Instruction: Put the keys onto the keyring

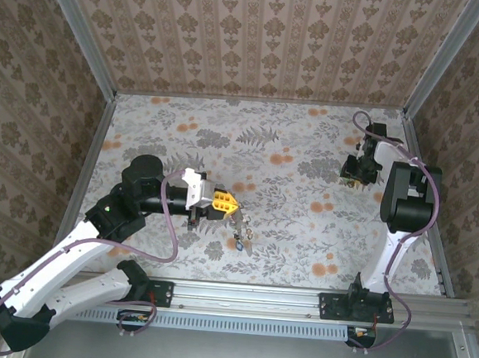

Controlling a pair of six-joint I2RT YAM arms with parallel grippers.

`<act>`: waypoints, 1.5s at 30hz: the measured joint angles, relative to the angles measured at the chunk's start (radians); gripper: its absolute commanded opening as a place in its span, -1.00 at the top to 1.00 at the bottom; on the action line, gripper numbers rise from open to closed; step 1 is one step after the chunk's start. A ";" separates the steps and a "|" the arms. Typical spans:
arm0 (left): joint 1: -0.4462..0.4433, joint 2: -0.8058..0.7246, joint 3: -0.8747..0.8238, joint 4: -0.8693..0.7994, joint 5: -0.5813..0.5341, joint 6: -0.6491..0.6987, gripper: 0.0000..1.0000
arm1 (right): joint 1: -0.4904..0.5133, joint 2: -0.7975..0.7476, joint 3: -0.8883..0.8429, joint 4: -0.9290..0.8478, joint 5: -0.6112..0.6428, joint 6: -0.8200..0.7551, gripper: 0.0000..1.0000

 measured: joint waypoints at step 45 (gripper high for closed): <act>-0.015 0.000 0.000 -0.002 -0.011 0.011 1.00 | 0.009 -0.038 -0.055 0.003 0.001 -0.027 0.59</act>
